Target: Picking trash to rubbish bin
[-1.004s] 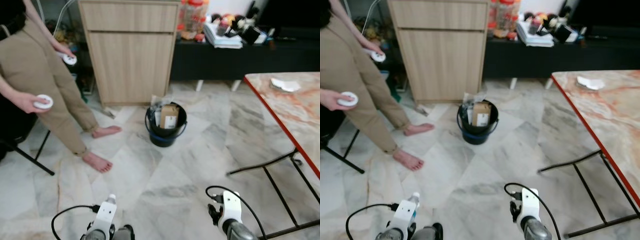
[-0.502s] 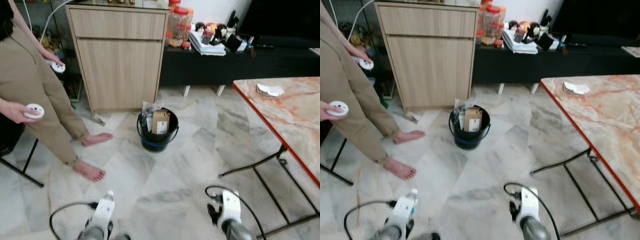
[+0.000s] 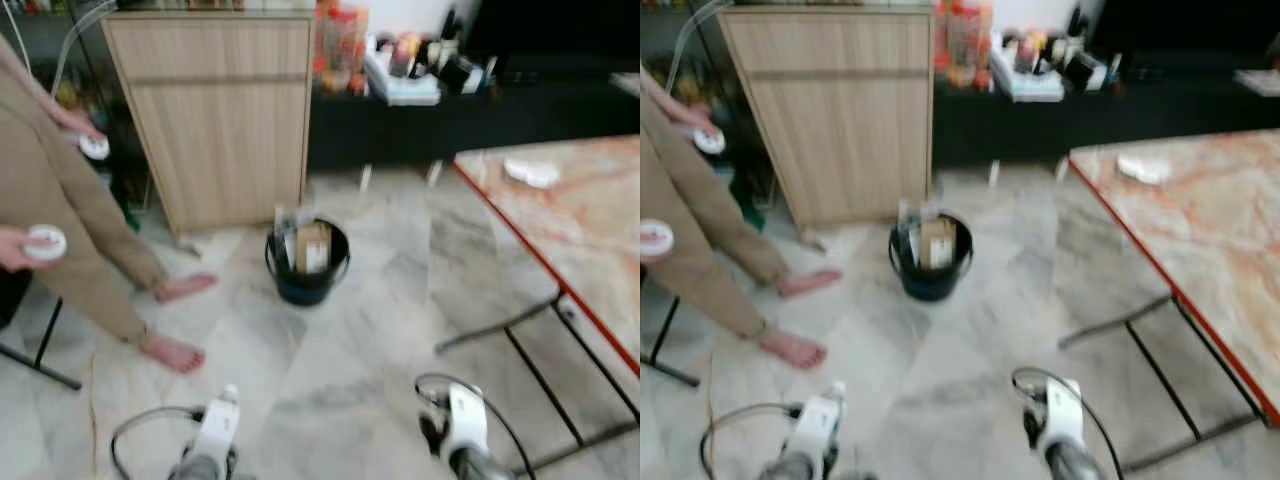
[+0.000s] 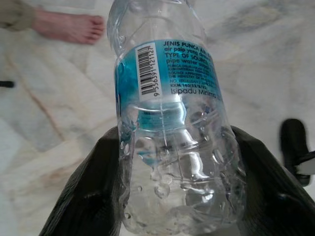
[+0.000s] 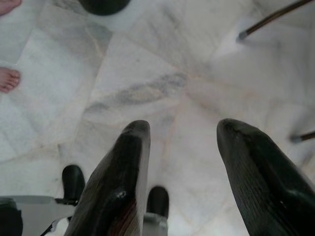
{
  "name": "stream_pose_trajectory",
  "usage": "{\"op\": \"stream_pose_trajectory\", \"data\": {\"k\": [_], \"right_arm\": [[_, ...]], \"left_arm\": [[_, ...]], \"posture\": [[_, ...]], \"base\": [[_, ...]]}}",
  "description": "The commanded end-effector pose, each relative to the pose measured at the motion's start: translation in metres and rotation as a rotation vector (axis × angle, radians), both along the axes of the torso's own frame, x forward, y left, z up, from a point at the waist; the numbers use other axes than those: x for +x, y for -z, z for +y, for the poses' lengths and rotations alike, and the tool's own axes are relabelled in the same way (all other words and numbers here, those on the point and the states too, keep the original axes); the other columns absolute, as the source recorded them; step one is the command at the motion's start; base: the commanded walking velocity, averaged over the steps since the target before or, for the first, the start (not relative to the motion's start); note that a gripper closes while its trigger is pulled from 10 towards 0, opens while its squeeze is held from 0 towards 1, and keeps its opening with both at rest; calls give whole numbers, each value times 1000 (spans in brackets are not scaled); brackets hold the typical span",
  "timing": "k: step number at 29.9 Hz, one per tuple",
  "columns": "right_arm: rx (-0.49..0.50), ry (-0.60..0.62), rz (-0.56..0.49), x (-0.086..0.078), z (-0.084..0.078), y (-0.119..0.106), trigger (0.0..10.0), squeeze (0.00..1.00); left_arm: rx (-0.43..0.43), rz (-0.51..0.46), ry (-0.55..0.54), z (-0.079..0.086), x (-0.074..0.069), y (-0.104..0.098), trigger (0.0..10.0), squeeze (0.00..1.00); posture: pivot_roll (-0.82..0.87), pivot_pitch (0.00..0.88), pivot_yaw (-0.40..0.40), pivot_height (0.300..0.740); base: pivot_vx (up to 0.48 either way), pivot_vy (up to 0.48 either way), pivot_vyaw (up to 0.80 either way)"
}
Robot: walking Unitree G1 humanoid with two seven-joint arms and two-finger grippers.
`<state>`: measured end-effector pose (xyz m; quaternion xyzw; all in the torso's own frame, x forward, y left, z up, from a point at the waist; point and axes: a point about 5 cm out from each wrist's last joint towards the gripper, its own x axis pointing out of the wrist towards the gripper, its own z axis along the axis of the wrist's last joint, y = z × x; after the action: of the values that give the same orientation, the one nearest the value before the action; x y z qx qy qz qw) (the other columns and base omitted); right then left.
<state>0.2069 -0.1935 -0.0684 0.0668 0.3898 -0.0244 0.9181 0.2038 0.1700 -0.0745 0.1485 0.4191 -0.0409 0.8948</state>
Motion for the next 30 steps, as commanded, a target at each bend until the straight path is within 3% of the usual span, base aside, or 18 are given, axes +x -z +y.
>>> {"op": "stream_pose_trajectory", "data": {"k": [1,8,22,30], "right_arm": [[7,8,-9,4,1,-2,10000,0],[18,-1,-3,4,2,-2,10000,0],[-1,-35,-15,4,2,-2,10000,0],[10,-20,-7,3,3,-1,10000,0]], "left_arm": [[25,13,4,6,-3,1,10000,0],[23,14,2,5,-3,1,10000,0],[17,18,-2,3,-3,2,10000,0],[14,22,-2,2,-4,2,10000,0]], "posture": [[70,104,-115,740],[69,98,-116,740],[74,84,-120,740],[77,92,-124,740]], "base": [[270,0,0],[268,0,-324],[284,0,0],[279,0,559]]}}
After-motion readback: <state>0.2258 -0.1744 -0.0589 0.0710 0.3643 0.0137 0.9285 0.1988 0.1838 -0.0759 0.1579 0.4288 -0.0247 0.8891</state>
